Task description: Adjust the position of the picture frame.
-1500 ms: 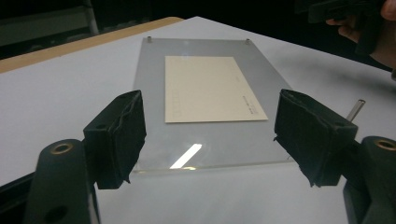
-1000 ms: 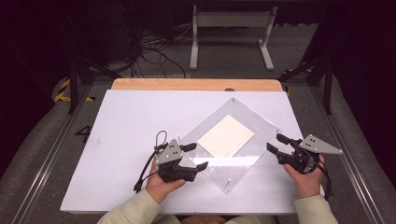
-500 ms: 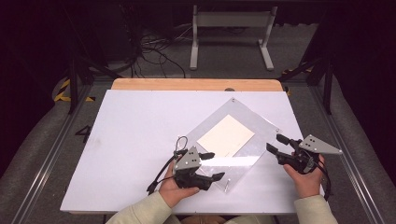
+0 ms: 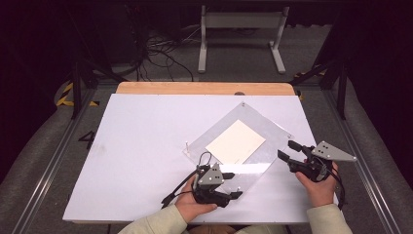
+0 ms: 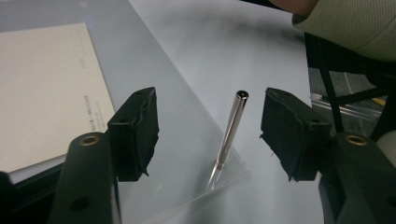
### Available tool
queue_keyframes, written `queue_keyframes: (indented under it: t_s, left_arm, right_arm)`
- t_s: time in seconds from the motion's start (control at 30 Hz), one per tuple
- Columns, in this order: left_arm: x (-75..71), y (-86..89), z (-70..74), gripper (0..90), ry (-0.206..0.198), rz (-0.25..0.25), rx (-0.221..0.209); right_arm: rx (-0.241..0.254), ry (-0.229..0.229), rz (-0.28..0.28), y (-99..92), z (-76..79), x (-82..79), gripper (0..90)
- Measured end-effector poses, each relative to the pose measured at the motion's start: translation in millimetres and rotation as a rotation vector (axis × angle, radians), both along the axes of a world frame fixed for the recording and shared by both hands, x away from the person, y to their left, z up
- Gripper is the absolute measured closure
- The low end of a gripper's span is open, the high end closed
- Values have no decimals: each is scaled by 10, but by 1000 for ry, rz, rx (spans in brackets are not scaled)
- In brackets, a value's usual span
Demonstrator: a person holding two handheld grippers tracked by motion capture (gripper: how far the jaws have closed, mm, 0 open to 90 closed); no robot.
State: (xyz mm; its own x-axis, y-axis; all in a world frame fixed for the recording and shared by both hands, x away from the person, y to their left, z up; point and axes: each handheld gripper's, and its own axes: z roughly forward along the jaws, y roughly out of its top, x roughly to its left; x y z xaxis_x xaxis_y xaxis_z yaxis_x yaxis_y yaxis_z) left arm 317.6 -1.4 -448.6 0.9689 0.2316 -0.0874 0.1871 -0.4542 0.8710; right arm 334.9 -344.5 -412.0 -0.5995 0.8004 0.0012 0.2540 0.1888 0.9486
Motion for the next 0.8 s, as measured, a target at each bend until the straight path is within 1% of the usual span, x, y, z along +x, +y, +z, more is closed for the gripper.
queue_keyframes:
  t_s: [0.07, 0.1, 0.2, 0.27, 0.3, 0.33, 0.4, 0.43, 0.47, 0.5, 0.53, 0.67, 0.73, 0.8]
  left_arm:
    - [-4, -22, -21, 407, 2, -2, 8]
    - [-5, -37, -33, 421, 7, -10, 20]
    - [-9, -72, -61, 477, 10, -19, 38]
    - [-12, -92, -74, 533, 18, -32, 44]
    - [-15, -104, -84, 546, 32, -47, 47]
    - [-8, -114, -93, 567, 34, -58, 47]
    - [-1, -123, -104, 646, 54, -70, 64]
    - [8, -125, -112, 691, 62, -74, 62]
    - [14, -120, -111, 753, 64, -71, 66]
    - [14, -115, -109, 792, 62, -60, 68]
    - [27, -106, -106, 826, 63, -67, 67]
    - [12, -108, -102, 835, 52, -64, 69]
    - [12, -99, -89, 837, 54, -62, 70]
    - [13, -85, -68, 839, 49, -60, 78]
  right_arm:
    - [0, 0, 0, -1, -1, 1, 411]
    - [1, 1, 0, -1, -1, 0, 411]
    - [1, 2, 3, 0, -3, -1, 411]
    - [3, 9, 1, 3, -5, -5, 411]
    - [3, 9, 2, 4, -6, -4, 411]
    - [3, 9, 3, 5, -7, -3, 411]
    - [3, 8, 4, 8, -8, -1, 410]
    - [1, 9, 4, 9, -9, 0, 410]
    - [-2, 8, 6, 10, -11, 2, 410]
    - [-1, 10, 7, 10, -13, 1, 410]
    - [-1, 12, 6, 11, -14, 0, 410]
    - [-2, 12, 4, 10, -13, -1, 411]
    - [-2, 12, 2, 7, -14, -1, 411]
    - [0, 11, 2, 4, -16, 0, 411]
